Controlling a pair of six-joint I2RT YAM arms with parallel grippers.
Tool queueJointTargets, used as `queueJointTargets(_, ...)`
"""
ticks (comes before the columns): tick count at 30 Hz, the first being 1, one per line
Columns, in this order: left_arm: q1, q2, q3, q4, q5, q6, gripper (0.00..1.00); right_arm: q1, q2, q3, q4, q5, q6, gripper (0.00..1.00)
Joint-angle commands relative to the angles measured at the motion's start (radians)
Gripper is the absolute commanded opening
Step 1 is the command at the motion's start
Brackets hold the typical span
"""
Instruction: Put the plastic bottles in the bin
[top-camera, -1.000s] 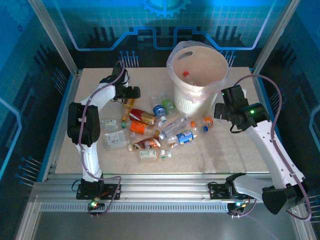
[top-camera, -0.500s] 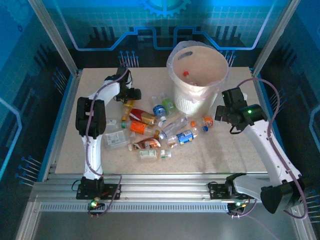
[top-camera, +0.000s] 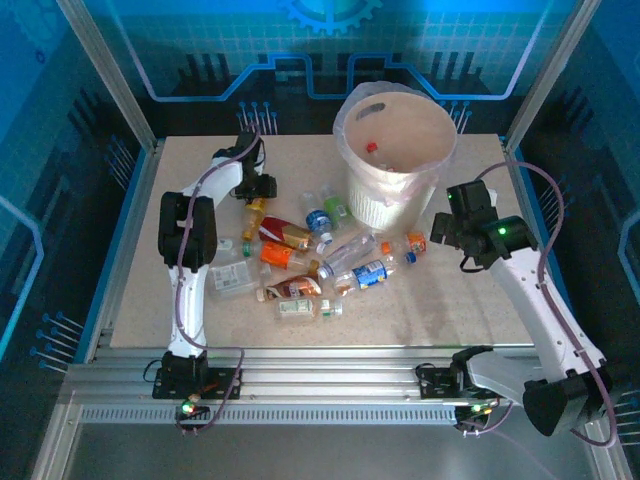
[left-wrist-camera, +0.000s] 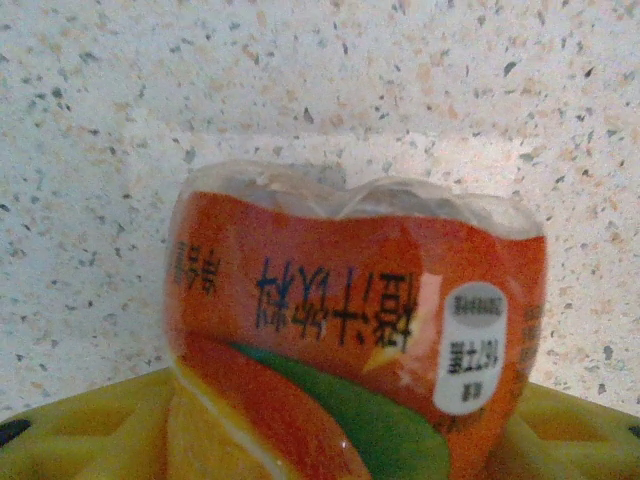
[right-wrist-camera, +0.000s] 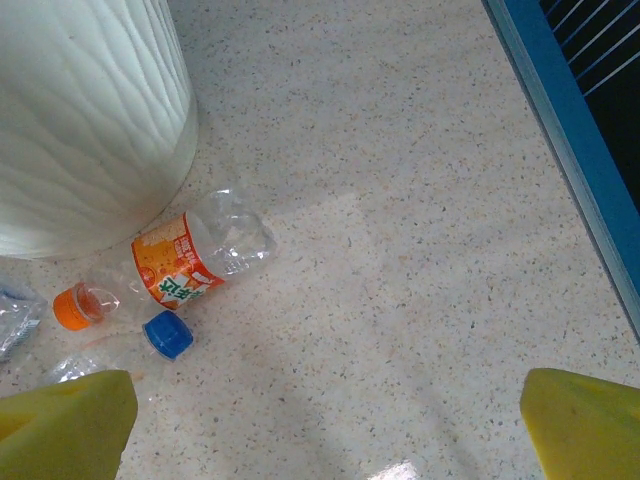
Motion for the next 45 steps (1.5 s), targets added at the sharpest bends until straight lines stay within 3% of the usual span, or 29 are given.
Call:
queueJointTargets(1,0.015,-0.002,0.061,-0.018,-0.044,0.026,0.53,-0.014,-0.023,-0.022,0.032,-0.002,0.022,1.0)
queueJointTargets(5,0.018,-0.036,0.106,0.006,-0.085,0.047,0.46,-0.02,-0.023,-0.025,0.031,-0.002,0.025,1.0)
queueJointTargets(12,0.02,-0.122,0.188,0.044,-0.082,0.045,0.42,-0.035,-0.039,-0.046,0.023,0.007,0.036,1.0)
queueJointTargets(26,-0.018,-0.486,0.049,0.2,0.022,-0.055,0.37,-0.096,-0.084,-0.142,0.084,0.006,0.053,1.0)
queueJointTargets(36,-0.17,-0.659,-0.01,0.345,0.032,-0.078,0.35,-0.169,-0.123,-0.218,0.124,0.0,0.075,1.0)
queueJointTargets(45,-0.33,-0.65,-0.01,0.622,0.119,-0.156,0.33,-0.198,-0.154,-0.257,0.143,-0.011,0.099,1.0)
